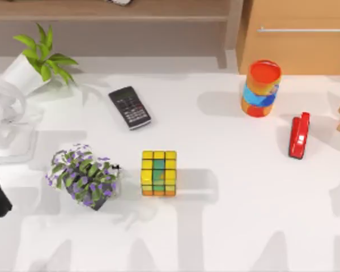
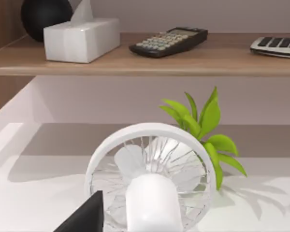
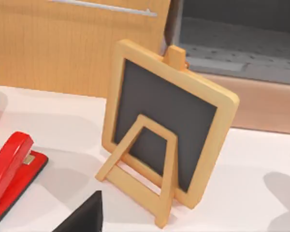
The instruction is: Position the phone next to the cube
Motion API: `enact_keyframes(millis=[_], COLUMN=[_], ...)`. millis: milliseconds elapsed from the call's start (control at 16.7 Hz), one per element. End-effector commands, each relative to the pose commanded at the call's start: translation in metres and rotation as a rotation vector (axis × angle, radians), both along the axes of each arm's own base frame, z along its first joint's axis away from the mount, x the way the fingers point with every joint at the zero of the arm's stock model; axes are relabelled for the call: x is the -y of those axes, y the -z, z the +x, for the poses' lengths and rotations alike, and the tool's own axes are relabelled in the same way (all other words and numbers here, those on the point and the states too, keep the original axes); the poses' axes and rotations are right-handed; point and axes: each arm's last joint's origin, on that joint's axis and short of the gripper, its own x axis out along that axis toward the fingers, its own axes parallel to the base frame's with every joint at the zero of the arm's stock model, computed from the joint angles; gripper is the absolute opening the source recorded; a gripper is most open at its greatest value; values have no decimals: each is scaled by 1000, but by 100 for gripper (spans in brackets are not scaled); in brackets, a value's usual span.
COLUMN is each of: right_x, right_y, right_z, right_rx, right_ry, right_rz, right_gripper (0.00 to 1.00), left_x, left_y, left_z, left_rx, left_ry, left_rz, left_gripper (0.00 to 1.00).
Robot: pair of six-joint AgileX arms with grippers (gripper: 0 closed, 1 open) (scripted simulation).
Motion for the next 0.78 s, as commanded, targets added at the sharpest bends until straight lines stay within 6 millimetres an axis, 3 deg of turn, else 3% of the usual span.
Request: enact_keyframes(millis=[300,540,780], right_x=[23,52,81], right_y=[-8,2,16], right_z=[30,60,82], right_rx=[-486,-895,-1166], right_ry=[9,-89,-229], right_rz=[-168,-207,-184], right_gripper=[100,100,100], left_x=[0,0,0], left_y=[0,0,0], left_z=[0,0,0], left_rx=[0,0,0], left_ry=[0,0,0], left_rz=[0,0,0], left_gripper=[100,100,100])
